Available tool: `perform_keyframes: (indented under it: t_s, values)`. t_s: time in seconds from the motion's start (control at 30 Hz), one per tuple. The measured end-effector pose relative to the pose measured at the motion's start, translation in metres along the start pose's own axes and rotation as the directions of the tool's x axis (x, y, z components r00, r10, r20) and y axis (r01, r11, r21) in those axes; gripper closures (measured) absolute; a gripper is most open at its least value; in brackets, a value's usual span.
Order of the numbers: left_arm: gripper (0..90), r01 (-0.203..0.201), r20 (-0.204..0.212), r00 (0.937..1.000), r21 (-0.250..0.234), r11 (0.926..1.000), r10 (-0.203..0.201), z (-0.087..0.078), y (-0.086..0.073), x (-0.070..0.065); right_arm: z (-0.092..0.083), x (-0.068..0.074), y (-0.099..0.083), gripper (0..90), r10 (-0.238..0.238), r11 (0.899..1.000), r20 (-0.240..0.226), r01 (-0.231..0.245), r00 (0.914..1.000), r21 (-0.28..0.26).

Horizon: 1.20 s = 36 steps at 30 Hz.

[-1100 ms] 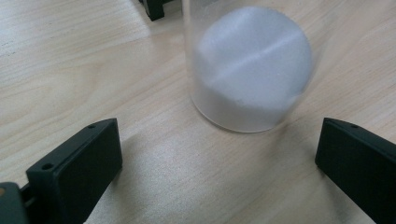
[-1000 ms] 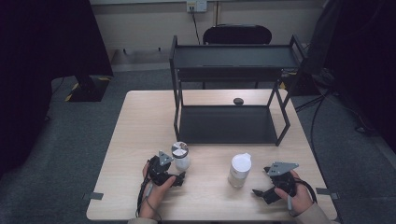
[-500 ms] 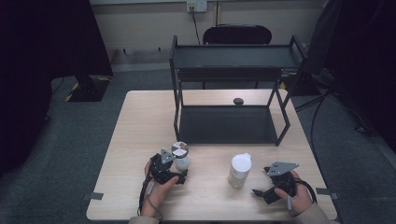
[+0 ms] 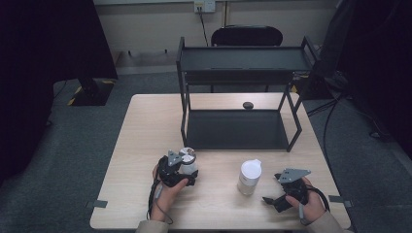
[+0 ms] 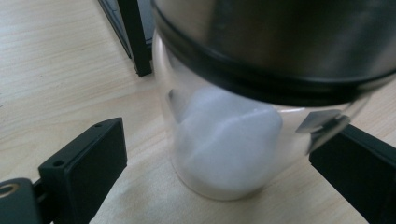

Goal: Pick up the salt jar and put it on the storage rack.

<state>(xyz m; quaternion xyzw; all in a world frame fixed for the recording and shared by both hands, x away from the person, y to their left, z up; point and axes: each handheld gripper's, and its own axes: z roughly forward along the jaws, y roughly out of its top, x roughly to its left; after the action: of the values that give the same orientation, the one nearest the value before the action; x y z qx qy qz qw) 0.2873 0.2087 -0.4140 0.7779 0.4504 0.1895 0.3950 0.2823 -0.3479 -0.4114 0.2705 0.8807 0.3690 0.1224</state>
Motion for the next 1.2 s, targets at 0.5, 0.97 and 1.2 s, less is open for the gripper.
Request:
perform_keyframes:
  t_s: [0.5, 0.97, 1.2]
  values:
    - [15.0, 0.004, 0.01, 0.9999, -0.019, 0.9998, -0.004, 0.008, -0.003, 0.001, 0.0, 0.0, 0.0, 0.0, 0.0, 1.0, 0.0, 0.0, 1.0, 0.0]
    - [25.5, 0.004, 0.024, 0.9997, -0.024, 0.9997, -0.004, 0.012, -0.002, 0.002, 0.0, 0.0, 0.0, 0.0, 0.0, 1.0, 0.0, 0.0, 1.0, 0.0]
    - [29.0, -0.017, 0.024, 0.9995, -0.033, 0.9993, 0.018, 0.012, -0.004, 0.002, 0.0, 0.0, 0.0, 0.0, 0.0, 1.0, 0.0, 0.0, 1.0, 0.0]
